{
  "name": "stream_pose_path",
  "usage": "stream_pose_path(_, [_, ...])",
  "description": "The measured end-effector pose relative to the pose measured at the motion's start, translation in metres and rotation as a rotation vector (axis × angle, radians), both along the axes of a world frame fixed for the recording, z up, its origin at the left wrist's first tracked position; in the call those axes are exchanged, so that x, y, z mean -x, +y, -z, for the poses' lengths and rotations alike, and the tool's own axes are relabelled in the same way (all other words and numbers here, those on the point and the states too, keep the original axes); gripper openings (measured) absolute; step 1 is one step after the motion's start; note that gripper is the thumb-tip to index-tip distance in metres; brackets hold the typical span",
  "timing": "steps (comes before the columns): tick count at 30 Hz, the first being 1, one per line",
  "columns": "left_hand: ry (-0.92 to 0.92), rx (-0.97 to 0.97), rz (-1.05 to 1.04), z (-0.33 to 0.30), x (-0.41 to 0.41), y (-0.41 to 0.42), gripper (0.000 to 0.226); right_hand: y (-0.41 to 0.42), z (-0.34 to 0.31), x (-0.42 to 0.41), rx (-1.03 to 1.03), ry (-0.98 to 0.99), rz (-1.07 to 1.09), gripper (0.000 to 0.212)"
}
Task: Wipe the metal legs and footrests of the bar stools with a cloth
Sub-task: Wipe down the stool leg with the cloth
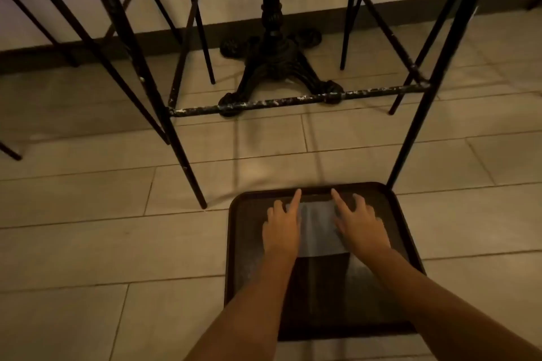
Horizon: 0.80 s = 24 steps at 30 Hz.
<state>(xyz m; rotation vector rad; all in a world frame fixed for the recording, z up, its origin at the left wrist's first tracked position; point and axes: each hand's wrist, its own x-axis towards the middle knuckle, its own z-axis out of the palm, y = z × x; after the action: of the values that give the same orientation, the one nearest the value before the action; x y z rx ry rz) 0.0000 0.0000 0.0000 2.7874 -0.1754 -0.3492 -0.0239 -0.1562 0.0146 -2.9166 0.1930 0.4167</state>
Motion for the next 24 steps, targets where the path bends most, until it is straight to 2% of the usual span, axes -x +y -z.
stream_pose_path(7, [0.147, 0.041, -0.073, 0.023, -0.007, -0.014, 0.066, 0.004, 0.029, -0.008, -0.002, 0.054, -0.021, 0.063])
stream_pose_path(15, [0.175, 0.037, -0.151, 0.051, -0.010, -0.023, 0.073, 0.009, 0.053, -0.012, 0.001, 0.121, 0.005, 0.071])
stream_pose_path(19, [0.205, 0.116, -0.161, 0.055, -0.011, -0.028, 0.067, 0.015, 0.060, -0.013, -0.034, 0.117, 0.047, 0.073])
stream_pose_path(22, [0.241, 0.260, -0.168, 0.054, -0.015, -0.027, 0.064, 0.018, 0.062, -0.017, -0.127, 0.099, 0.118, 0.075])
stream_pose_path(24, [0.243, 0.379, -0.161, 0.048, -0.018, -0.025, 0.055, 0.017, 0.060, -0.019, -0.211, 0.097, 0.095, 0.064])
